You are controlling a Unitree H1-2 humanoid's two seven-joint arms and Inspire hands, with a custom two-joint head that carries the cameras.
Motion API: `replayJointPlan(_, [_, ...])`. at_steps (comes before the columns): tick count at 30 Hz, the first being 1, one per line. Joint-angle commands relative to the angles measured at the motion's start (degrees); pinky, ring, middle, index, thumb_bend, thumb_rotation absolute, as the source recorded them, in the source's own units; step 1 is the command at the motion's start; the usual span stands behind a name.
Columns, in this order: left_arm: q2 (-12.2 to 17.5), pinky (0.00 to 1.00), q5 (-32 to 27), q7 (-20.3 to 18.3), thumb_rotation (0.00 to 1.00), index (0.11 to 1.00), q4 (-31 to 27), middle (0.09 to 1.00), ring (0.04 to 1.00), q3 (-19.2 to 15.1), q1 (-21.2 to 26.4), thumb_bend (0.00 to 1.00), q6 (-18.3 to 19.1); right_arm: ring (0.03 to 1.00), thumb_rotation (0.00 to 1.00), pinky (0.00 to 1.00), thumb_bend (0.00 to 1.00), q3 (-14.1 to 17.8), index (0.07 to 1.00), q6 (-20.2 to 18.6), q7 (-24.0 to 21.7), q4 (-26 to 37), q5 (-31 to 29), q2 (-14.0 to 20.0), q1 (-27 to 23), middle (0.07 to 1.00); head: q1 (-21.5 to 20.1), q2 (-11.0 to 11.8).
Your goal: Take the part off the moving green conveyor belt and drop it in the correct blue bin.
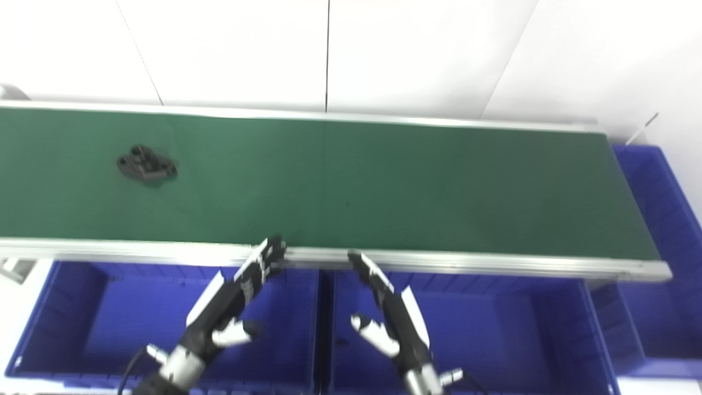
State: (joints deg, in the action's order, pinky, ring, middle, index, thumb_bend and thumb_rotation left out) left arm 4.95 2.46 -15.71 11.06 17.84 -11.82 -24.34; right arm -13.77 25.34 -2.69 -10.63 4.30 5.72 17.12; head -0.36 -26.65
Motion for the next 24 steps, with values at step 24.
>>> replayJointPlan(24, [-2.22,0.84,1.79,1.41,0.74,0.985,2.28,0.942,0.932,1.19,2.62,0.95,-2.54,0.898,0.78,0.9,0.88,1.41,0.901,1.59,-1.67,2.8,-4.51,1.02,-0.37,0.895,5.27,1.41])
